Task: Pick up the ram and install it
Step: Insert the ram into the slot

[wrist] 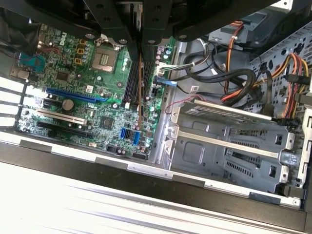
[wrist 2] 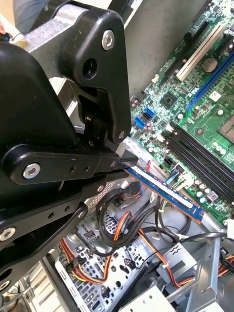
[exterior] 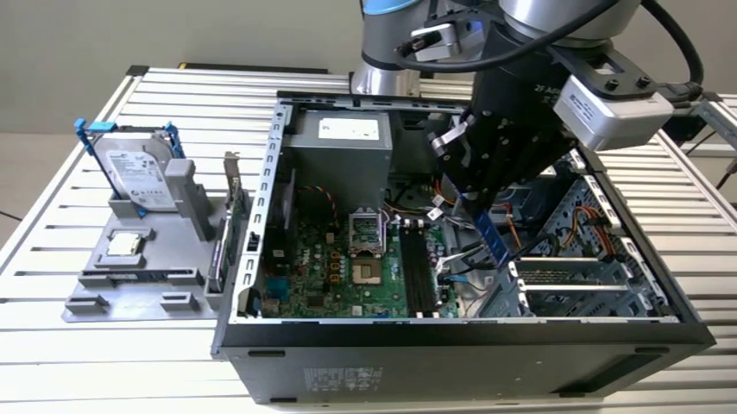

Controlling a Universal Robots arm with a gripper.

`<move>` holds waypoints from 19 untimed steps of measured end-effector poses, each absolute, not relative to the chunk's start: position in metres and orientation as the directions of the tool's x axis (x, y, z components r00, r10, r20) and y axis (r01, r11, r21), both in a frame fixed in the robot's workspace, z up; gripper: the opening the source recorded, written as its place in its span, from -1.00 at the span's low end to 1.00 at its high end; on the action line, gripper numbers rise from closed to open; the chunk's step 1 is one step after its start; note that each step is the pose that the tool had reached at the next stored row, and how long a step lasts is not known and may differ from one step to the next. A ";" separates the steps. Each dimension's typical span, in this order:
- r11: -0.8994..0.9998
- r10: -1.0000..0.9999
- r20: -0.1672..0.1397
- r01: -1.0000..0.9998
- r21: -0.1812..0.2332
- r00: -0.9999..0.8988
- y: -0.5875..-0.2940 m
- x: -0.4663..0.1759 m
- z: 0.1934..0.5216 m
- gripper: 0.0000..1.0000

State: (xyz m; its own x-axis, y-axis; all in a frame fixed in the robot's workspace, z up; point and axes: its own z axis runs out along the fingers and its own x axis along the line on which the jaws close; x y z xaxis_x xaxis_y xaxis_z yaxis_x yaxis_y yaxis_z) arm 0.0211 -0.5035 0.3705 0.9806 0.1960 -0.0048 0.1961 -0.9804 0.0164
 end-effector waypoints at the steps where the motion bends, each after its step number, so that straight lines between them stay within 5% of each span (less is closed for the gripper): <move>1: -0.980 0.196 -0.005 0.196 0.016 0.981 -0.504 0.021 0.369 -1.00; 19: -0.980 0.196 -0.005 0.196 0.017 0.981 -0.503 0.021 0.350 -1.00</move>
State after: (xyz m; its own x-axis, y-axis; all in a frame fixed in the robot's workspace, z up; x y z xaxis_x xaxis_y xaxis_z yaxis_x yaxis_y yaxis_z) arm 0.0211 -0.5035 0.3498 0.9806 0.1961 -0.0052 0.1961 -0.9804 0.0166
